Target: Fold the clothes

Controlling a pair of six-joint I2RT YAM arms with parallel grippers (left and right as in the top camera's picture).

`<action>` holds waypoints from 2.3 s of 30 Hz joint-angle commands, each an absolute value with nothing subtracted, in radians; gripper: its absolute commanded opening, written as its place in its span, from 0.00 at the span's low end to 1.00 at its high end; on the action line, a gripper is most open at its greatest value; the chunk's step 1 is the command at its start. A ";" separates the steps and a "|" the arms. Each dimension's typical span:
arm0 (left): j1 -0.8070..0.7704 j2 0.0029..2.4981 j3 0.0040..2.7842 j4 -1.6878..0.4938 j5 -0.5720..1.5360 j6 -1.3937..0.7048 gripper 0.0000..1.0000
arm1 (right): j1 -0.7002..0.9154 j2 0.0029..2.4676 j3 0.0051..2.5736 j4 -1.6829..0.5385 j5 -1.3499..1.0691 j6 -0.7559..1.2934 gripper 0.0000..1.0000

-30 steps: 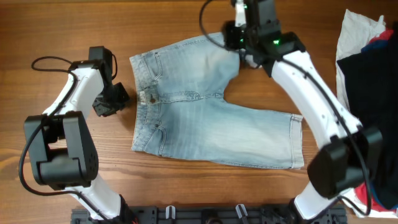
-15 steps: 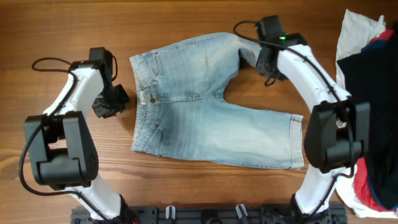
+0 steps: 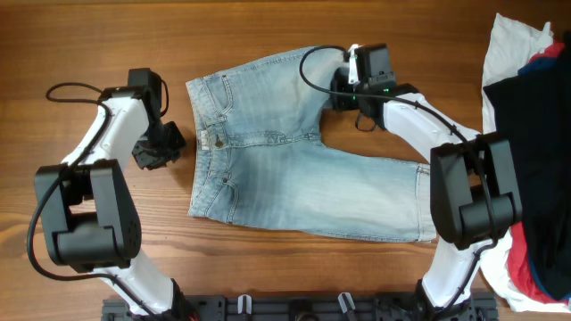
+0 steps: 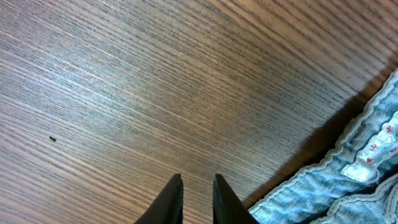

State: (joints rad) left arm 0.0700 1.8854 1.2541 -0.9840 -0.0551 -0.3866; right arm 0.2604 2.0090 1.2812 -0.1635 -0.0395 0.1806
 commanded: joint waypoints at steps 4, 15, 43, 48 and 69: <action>0.069 1.895 1.262 -0.988 -0.053 -0.374 0.17 | 0.261 2.069 1.279 -0.020 0.011 0.213 0.58; 0.069 1.895 1.262 -0.989 -0.053 -0.374 0.17 | 0.261 2.228 1.279 0.246 0.036 0.210 0.63; 0.069 1.895 1.262 -0.978 -0.053 -0.374 0.17 | 0.205 1.728 1.279 -0.305 0.387 0.169 0.07; 0.069 1.895 1.262 -0.981 -0.053 -0.374 0.17 | 0.172 1.829 1.249 -0.382 0.153 0.288 0.29; 0.069 1.895 1.262 -0.989 -0.052 -0.374 0.17 | 0.170 2.138 1.249 0.083 0.111 0.055 0.10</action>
State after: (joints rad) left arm 0.0700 1.8854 1.2541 -0.9882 -0.0551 -0.3862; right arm 0.1711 2.1014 1.2499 0.1085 0.1234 0.0601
